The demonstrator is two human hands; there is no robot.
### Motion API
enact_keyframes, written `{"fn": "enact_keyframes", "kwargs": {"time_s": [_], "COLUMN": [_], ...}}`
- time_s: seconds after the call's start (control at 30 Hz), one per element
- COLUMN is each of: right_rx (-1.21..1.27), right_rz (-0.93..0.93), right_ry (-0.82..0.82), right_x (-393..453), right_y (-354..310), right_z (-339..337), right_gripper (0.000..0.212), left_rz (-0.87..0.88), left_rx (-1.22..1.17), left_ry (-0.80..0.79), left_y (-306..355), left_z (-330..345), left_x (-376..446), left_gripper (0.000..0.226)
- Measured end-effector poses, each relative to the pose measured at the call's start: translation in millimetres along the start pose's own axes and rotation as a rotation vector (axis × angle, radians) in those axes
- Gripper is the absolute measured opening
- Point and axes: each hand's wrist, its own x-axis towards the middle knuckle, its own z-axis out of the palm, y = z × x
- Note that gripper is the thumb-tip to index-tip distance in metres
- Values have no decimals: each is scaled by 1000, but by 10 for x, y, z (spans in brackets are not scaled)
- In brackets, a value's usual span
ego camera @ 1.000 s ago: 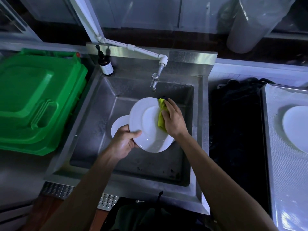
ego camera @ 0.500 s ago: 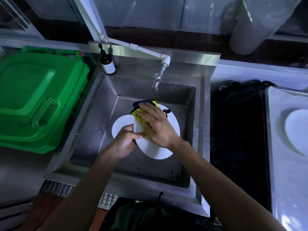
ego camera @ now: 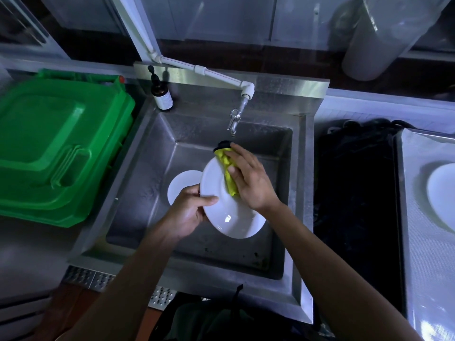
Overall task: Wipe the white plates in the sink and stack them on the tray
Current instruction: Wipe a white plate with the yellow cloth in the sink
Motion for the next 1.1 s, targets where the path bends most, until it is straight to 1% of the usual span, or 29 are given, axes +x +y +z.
{"fn": "enact_keyframes", "kwargs": {"time_s": [0.1,0.27,0.53,0.63,0.7,0.8,0.97,1.1], "right_rx": [42,65,93,104,108,107,113,37], "right_rz": [158,292,443,445,441,410,347,268], "right_ry": [17,61,67,96,105,122,142,154], "right_x": [40,6,-191,-258,-300,-360,-381,-384], "right_y": [121,206,234,157,93,-28,-268,-410], "right_z": [-9,42,117,190,234,303,432,520], "right_gripper": [43,44,47,47,47,46,45,47], "left_rz": [22,32,65,66,58,59,72,25], "left_rx": [9,11,-78,-97,-114,-130,-121,-180], "left_ry": [41,88,112,138,154,173,193,215], "left_y": [23,32,-35,-45,-44,-24,15,36], "left_z": [59,124,110,128,138,164,166,85], "left_x": [-6,17,112,159,188,221,271,310], "left_gripper": [61,60,38,24,20,23,20,30]}}
